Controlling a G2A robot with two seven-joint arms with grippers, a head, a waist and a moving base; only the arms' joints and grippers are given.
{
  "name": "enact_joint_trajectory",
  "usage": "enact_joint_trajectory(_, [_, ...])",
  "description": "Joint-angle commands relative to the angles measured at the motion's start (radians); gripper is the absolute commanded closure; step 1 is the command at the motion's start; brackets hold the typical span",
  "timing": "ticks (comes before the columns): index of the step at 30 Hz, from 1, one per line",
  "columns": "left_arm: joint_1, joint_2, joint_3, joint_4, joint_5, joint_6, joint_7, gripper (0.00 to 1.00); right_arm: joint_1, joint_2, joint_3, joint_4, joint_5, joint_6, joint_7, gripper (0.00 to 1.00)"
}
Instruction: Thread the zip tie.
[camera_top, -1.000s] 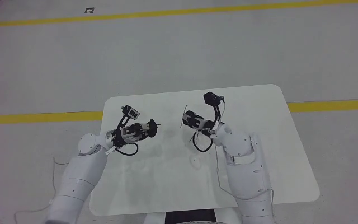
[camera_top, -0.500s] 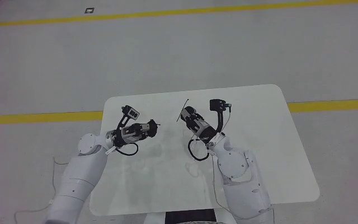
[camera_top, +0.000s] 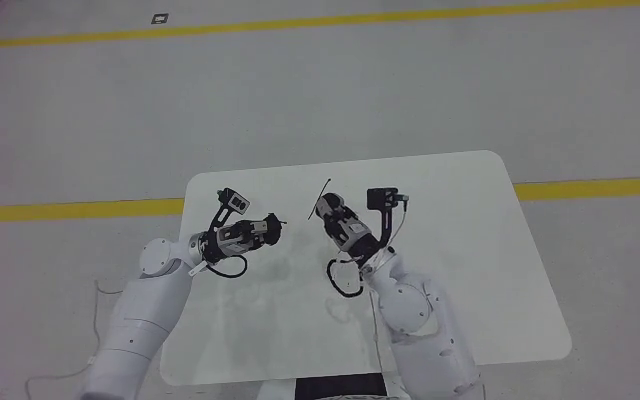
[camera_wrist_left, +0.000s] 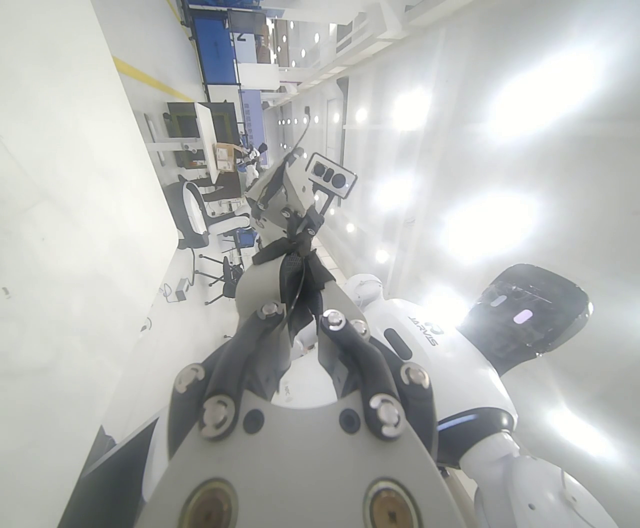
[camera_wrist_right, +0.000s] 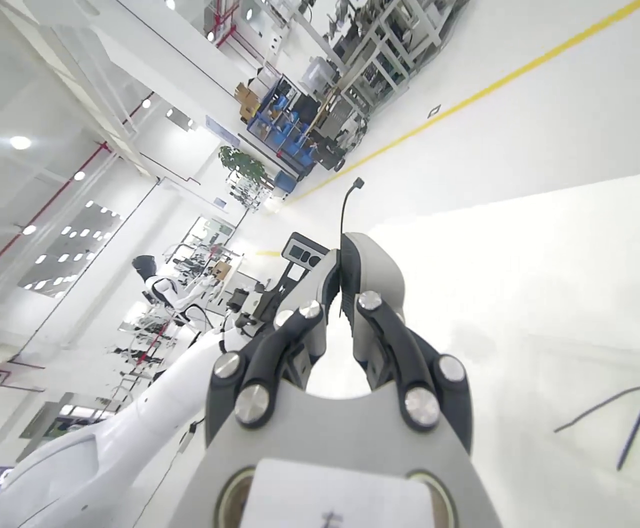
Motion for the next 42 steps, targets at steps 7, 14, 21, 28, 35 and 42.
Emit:
enact_joint_trajectory(7, [0.0, 0.0, 0.0, 0.0, 0.0, 0.0, 0.0, 1.0, -0.042, 0.032, -0.092, 0.019, -0.09, 0.004, -0.25, 1.0])
enact_joint_trajectory(14, [0.0, 0.0, 0.0, 0.0, 0.0, 0.0, 0.0, 1.0, -0.043, 0.049, -0.136, 0.044, -0.151, 0.033, -0.418, 1.0])
enact_joint_trajectory(21, [0.0, 0.0, 0.0, 0.0, 0.0, 0.0, 0.0, 1.0, -0.043, 0.049, -0.136, 0.044, -0.151, 0.033, -0.418, 1.0])
enact_joint_trajectory(28, [0.0, 0.0, 0.0, 0.0, 0.0, 0.0, 0.0, 1.0, -0.042, 0.05, -0.14, 0.046, -0.148, 0.036, -0.434, 1.0])
enact_joint_trajectory(35, [0.0, 0.0, 0.0, 0.0, 0.0, 0.0, 0.0, 1.0, -0.026, 0.079, -0.231, 0.114, -0.266, 0.151, -0.617, 1.0])
enact_joint_trajectory(42, [0.0, 0.0, 0.0, 0.0, 0.0, 0.0, 0.0, 1.0, 0.017, 0.111, -0.32, 0.159, -0.267, 0.261, -0.73, 1.0])
